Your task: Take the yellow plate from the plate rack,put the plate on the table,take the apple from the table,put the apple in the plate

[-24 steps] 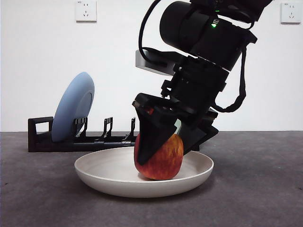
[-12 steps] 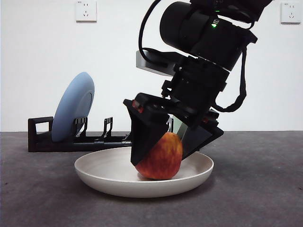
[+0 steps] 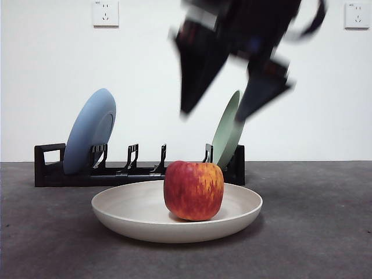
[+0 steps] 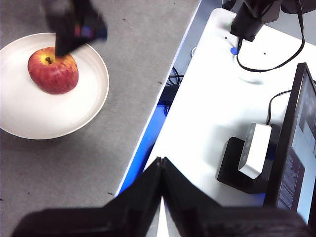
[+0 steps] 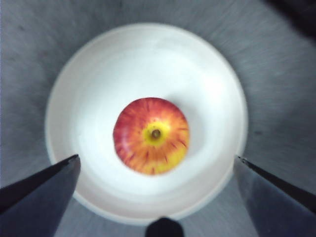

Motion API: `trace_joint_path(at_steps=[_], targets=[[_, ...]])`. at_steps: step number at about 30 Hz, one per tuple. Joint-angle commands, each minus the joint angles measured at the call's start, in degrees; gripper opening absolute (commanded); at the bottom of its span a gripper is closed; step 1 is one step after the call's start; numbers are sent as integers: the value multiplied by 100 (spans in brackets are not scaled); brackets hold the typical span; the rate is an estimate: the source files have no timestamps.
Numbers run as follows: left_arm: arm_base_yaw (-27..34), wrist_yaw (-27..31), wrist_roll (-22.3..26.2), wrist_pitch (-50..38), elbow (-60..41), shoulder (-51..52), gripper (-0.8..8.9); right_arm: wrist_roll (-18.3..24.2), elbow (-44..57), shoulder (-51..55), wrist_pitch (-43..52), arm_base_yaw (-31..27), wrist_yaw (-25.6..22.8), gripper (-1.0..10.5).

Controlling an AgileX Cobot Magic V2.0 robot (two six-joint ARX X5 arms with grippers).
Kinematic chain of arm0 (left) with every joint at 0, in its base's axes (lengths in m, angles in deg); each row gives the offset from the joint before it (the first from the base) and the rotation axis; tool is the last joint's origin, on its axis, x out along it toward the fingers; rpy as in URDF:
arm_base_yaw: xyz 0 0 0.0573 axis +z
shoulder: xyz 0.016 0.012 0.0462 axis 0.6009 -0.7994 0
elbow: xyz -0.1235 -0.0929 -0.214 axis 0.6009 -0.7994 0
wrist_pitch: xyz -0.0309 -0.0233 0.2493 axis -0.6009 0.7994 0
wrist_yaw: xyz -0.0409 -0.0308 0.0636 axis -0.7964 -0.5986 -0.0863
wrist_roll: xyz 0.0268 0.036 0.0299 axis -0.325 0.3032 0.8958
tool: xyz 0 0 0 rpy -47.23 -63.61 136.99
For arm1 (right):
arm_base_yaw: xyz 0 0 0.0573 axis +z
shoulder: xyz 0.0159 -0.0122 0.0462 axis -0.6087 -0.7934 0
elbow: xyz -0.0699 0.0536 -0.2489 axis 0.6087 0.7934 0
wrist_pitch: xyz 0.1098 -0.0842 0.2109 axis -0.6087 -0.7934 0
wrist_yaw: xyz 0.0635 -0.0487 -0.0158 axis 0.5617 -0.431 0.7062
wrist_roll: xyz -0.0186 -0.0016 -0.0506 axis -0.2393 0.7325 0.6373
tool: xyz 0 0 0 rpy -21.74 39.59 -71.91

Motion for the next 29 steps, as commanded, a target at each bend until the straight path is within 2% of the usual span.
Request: trace_joint_path(at_steps=[1, 4, 7, 13, 17, 21, 29], targets=[[-15, -24, 166, -4, -22, 4, -7, 22, -389, 485, -691, 4, -33, 566], [-15, -24, 175, -4, -22, 2, -7, -63, -848, 988, -1495, 4, -35, 563], [-15, -22, 208, -4, -22, 4, -7, -319, -1268, 1449, -2308, 4, -33, 525], [-15, -22, 212, -4, -22, 2, -7, -533, -1801, 2262, -3786, 4, -31, 180], [-15, -20, 210, -7, -22, 2, -7, -660, -1799, 2868, -3783, 7, 127, -20], [-15, -22, 201, -4, -22, 4, -7, -828, -1799, 3281, -3786, 7, 177, -12], [-15, -15, 203, -7, -22, 2, -6, -890, -1797, 3838, -3783, 7, 179, -12]])
